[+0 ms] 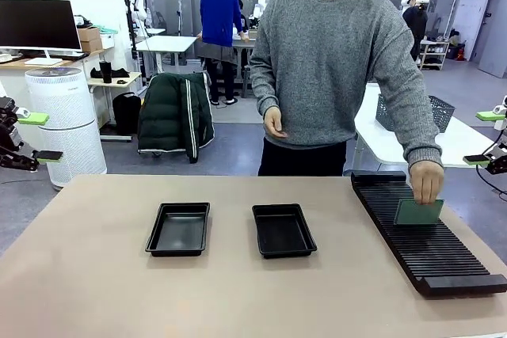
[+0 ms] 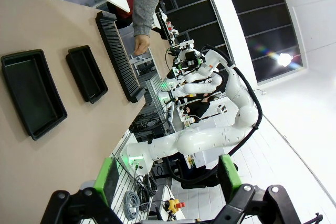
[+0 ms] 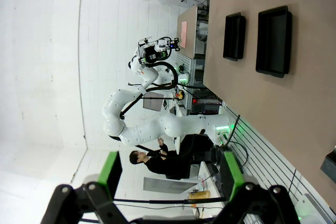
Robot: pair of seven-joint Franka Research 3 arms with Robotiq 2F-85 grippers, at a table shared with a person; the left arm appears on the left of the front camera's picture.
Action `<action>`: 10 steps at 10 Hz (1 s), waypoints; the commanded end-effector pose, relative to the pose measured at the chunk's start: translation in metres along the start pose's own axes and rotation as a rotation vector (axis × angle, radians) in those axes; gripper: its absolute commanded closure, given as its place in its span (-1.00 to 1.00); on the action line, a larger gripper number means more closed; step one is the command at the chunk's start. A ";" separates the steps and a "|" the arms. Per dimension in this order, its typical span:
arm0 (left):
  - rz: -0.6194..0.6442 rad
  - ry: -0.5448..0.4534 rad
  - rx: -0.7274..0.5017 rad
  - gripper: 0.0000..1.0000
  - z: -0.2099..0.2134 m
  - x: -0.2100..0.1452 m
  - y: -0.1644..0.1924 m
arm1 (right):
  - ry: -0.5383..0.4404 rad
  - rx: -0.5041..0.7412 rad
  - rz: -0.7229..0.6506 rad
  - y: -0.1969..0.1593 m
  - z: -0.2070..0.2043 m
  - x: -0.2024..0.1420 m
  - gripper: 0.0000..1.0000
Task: Inspect and transfer BCBs to ESD trays.
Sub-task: Pick up the Blank PCB from the PCB Rack and place it in the left ESD tray.
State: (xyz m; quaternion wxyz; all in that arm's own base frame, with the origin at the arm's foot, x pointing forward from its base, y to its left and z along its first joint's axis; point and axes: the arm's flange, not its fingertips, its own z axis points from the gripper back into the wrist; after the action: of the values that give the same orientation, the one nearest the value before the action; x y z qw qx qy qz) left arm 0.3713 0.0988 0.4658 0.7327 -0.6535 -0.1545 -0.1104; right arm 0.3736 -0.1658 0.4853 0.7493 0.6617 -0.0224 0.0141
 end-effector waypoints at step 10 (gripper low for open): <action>0.002 -0.002 -0.007 -1.00 -0.001 -0.002 0.000 | 0.001 0.001 0.005 0.002 0.000 -0.001 -1.00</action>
State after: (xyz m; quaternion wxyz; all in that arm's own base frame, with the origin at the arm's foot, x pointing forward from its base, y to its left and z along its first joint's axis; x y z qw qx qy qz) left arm 0.3713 0.0988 0.4658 0.7327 -0.6535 -0.1545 -0.1104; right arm 0.3736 -0.1658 0.4853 0.7493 0.6617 -0.0224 0.0141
